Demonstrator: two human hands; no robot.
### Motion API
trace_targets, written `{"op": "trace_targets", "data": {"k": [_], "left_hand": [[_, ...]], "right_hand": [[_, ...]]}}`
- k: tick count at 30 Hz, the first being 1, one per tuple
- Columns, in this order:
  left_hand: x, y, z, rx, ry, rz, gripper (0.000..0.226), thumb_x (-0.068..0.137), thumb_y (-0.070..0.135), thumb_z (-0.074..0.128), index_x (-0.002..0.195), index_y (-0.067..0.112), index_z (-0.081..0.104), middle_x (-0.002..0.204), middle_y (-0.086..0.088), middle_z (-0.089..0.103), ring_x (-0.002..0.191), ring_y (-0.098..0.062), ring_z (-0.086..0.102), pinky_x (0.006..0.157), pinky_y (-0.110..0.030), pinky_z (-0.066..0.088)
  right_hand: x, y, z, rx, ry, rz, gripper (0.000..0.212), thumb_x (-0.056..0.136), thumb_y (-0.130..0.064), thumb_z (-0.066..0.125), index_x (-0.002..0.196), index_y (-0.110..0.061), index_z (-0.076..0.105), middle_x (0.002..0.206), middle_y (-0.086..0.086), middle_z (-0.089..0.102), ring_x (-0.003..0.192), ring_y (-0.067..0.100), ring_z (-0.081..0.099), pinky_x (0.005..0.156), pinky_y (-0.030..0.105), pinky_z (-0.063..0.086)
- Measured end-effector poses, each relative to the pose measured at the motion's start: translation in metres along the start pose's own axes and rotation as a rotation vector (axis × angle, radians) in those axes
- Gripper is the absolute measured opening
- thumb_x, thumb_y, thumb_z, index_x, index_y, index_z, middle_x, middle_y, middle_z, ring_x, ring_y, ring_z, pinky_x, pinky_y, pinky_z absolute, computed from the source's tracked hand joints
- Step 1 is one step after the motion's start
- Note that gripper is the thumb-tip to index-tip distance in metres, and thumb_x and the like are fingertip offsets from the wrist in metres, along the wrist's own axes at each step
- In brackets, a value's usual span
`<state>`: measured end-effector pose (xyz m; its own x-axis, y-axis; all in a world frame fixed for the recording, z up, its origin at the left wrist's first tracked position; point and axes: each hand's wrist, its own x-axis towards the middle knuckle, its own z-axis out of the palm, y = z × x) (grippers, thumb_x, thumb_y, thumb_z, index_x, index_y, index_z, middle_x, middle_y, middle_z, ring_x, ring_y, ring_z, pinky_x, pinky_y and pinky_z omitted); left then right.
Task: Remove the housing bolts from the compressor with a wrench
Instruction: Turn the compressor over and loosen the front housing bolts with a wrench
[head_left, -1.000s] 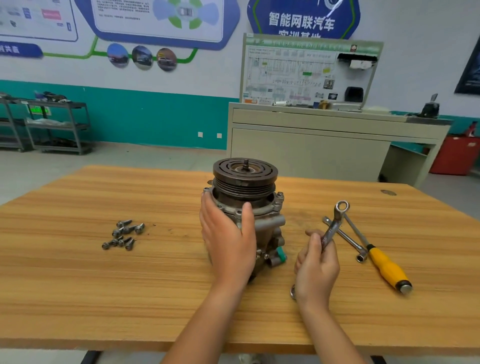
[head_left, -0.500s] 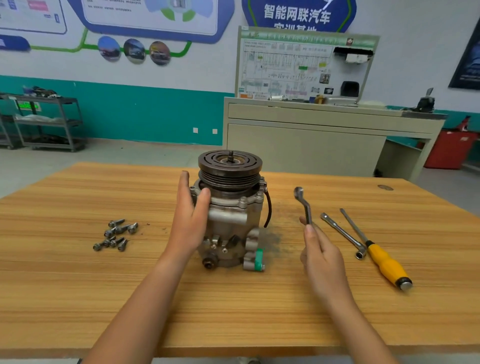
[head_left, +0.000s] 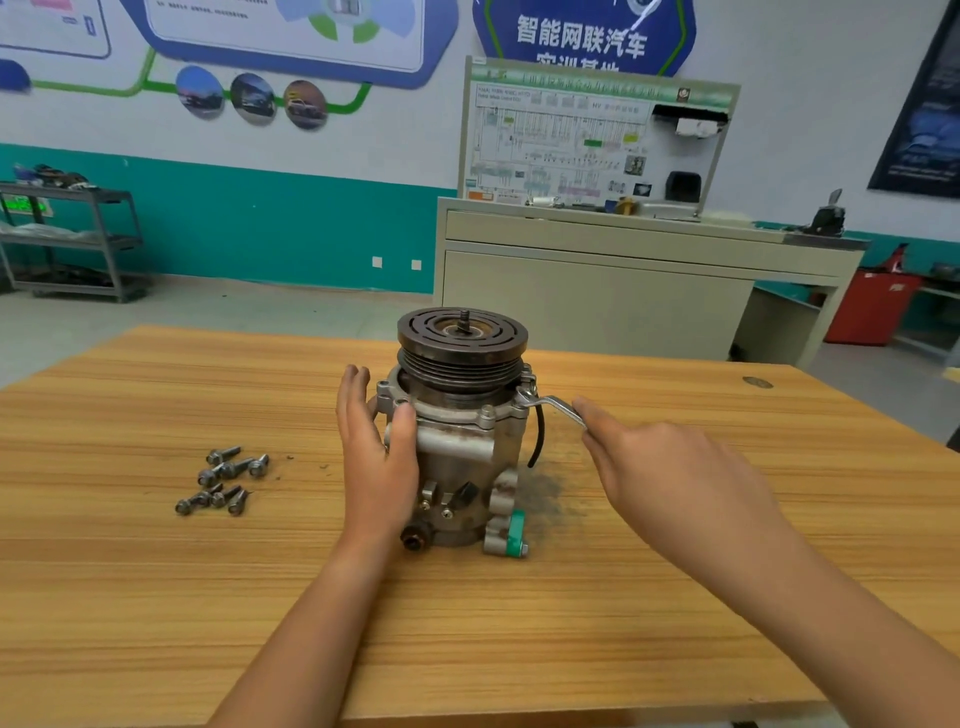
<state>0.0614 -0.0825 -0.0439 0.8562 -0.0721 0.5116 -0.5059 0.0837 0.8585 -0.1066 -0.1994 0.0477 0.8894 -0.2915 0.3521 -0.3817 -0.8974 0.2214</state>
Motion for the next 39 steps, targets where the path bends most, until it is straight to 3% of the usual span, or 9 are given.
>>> {"op": "trace_targets", "data": {"k": [2, 5, 11, 16, 18, 22, 25, 32, 39], "left_hand": [[-0.005, -0.001, 0.000, 0.023, -0.011, 0.018, 0.070, 0.084, 0.044, 0.038, 0.148, 0.022, 0.019, 0.154, 0.007, 0.019, 0.136, -0.002, 0.024, 0.108, -0.019, 0.025], [-0.009, -0.002, 0.000, 0.051, 0.001, 0.029, 0.069, 0.086, 0.045, 0.039, 0.148, 0.021, 0.020, 0.154, 0.007, 0.020, 0.138, -0.007, 0.024, 0.111, -0.030, 0.026], [-0.012, -0.001, 0.002, 0.031, 0.011, 0.027, 0.068, 0.084, 0.046, 0.041, 0.146, 0.024, 0.024, 0.136, 0.021, 0.029, 0.118, 0.017, 0.025, 0.092, -0.004, 0.023], [-0.017, 0.002, 0.002, 0.087, 0.011, 0.086, 0.070, 0.081, 0.043, 0.050, 0.144, 0.024, 0.028, 0.143, 0.010, 0.033, 0.130, -0.001, 0.030, 0.103, -0.019, 0.028], [-0.019, 0.004, 0.004, 0.126, 0.019, 0.129, 0.073, 0.077, 0.041, 0.055, 0.142, 0.019, 0.030, 0.144, 0.000, 0.034, 0.131, -0.008, 0.032, 0.101, -0.013, 0.026], [-0.019, 0.008, 0.004, 0.132, 0.032, 0.132, 0.082, 0.071, 0.047, 0.070, 0.139, 0.023, 0.031, 0.133, 0.009, 0.033, 0.116, 0.009, 0.031, 0.085, 0.004, 0.025], [-0.019, 0.008, 0.002, 0.150, -0.013, 0.142, 0.097, 0.059, 0.047, 0.074, 0.141, 0.027, 0.026, 0.134, 0.011, 0.028, 0.118, 0.009, 0.028, 0.088, -0.002, 0.022], [-0.021, 0.014, 0.003, 0.302, -0.052, 0.174, 0.120, 0.047, 0.070, 0.067, 0.147, 0.028, 0.015, 0.154, 0.015, 0.003, 0.132, 0.002, 0.011, 0.108, -0.038, 0.024], [-0.016, 0.018, -0.001, 0.341, -0.081, 0.239, 0.112, 0.052, 0.056, 0.073, 0.144, 0.037, 0.012, 0.151, 0.002, 0.016, 0.131, -0.009, 0.026, 0.098, -0.029, 0.029]], "right_hand": [[0.002, -0.007, -0.009, -0.152, -0.052, -0.028, 0.066, 0.092, -0.005, 0.038, 0.146, -0.021, 0.004, 0.057, -0.003, 0.035, 0.046, 0.012, 0.032, 0.038, 0.025, 0.021], [0.003, -0.017, -0.021, -0.258, -0.160, -0.073, 0.078, 0.085, 0.009, 0.040, 0.146, -0.006, -0.006, 0.060, 0.005, 0.029, 0.045, 0.018, 0.028, 0.037, 0.028, 0.021], [0.006, -0.024, -0.028, -0.331, -0.231, -0.139, 0.073, 0.088, 0.010, 0.038, 0.144, 0.001, -0.009, 0.065, 0.007, 0.026, 0.046, 0.017, 0.028, 0.035, 0.029, 0.020], [-0.001, -0.022, -0.022, -0.302, -0.256, -0.087, 0.077, 0.088, 0.010, 0.039, 0.144, -0.002, -0.012, 0.065, 0.008, 0.030, 0.047, 0.018, 0.031, 0.037, 0.028, 0.025], [0.000, -0.027, -0.023, -0.272, -0.253, -0.074, 0.073, 0.089, 0.009, 0.038, 0.143, 0.000, -0.011, 0.070, 0.008, 0.032, 0.048, 0.016, 0.030, 0.037, 0.029, 0.024], [0.009, -0.032, -0.032, -0.232, -0.263, -0.090, 0.068, 0.090, 0.007, 0.038, 0.143, 0.005, -0.005, 0.092, 0.016, 0.051, 0.049, 0.017, 0.026, 0.038, 0.029, 0.021], [0.007, -0.030, -0.030, -0.276, -0.253, -0.128, 0.069, 0.090, 0.007, 0.038, 0.143, 0.005, -0.006, 0.067, 0.010, 0.034, 0.050, 0.018, 0.032, 0.038, 0.029, 0.020], [0.009, -0.006, -0.009, -0.325, -0.134, -0.203, 0.074, 0.091, 0.005, 0.038, 0.144, -0.006, -0.012, 0.063, 0.007, 0.028, 0.045, 0.019, 0.032, 0.035, 0.028, 0.025], [0.043, 0.040, 0.007, -0.349, 0.042, -0.290, 0.062, 0.091, -0.007, 0.045, 0.140, -0.020, 0.010, 0.088, 0.005, 0.052, 0.066, 0.018, 0.046, 0.050, 0.026, 0.035]]}}
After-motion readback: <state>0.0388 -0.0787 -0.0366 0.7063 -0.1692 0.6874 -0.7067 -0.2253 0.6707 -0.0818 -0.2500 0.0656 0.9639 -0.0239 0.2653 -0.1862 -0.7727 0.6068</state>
